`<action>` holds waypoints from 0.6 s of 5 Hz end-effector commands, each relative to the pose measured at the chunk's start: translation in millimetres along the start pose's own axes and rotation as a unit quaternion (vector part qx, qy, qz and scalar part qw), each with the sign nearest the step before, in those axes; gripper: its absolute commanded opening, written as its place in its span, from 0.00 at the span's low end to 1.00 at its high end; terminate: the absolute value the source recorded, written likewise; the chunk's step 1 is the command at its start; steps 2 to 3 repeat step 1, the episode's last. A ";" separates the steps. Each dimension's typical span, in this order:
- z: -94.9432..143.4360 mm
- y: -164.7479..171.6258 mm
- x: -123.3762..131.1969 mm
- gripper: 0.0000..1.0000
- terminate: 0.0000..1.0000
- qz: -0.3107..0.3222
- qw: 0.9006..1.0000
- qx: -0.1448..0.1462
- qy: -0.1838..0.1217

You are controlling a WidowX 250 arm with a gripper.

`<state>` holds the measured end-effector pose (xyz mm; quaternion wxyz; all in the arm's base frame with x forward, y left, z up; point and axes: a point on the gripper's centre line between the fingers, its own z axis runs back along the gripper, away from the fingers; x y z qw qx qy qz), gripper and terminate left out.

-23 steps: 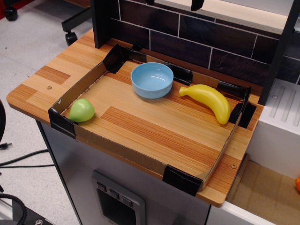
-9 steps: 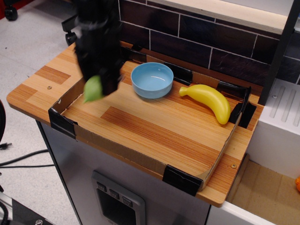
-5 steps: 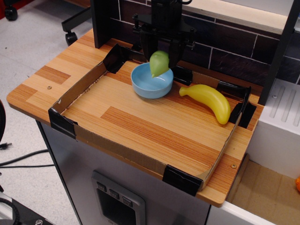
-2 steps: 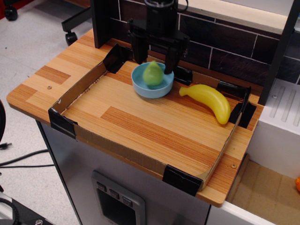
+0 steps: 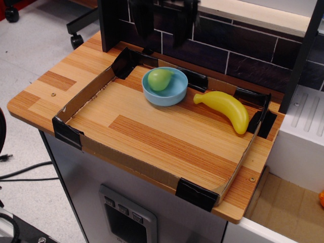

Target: Put pear in bowl

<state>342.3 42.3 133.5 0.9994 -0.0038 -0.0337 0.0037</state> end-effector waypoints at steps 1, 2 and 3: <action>27.6 12.0 8.4 1.00 1.00 -0.004 0.999 0.004 -0.037; 27.6 12.0 8.4 1.00 1.00 -0.004 0.999 0.004 -0.037; 27.6 12.0 8.4 1.00 1.00 -0.004 0.999 0.004 -0.037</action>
